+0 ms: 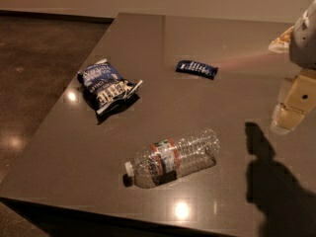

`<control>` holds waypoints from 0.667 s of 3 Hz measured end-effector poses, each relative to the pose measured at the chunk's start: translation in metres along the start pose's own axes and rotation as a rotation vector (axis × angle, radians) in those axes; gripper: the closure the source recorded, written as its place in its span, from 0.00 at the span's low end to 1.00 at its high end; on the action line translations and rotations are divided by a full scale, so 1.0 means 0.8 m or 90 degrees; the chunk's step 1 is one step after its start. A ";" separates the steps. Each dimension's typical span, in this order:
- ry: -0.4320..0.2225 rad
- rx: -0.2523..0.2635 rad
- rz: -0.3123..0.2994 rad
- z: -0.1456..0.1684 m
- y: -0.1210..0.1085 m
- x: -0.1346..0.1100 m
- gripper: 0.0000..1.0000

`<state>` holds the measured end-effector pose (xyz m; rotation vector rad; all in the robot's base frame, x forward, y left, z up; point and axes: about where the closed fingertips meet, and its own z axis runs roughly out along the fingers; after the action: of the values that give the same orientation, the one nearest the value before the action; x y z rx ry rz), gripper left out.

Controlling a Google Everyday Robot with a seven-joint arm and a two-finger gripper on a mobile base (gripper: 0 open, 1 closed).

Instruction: Pick rxbar blueberry

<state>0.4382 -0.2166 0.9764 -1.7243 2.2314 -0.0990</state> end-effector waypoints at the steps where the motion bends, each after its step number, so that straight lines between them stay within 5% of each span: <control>1: 0.000 0.000 0.000 0.000 0.000 0.000 0.00; 2: -0.017 -0.014 0.041 0.026 -0.048 -0.008 0.00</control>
Offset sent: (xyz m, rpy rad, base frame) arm 0.0701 -0.0044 -0.0166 0.0785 0.0731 -0.0841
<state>0.4812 -0.2177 0.9678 -1.6544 2.2747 -0.0368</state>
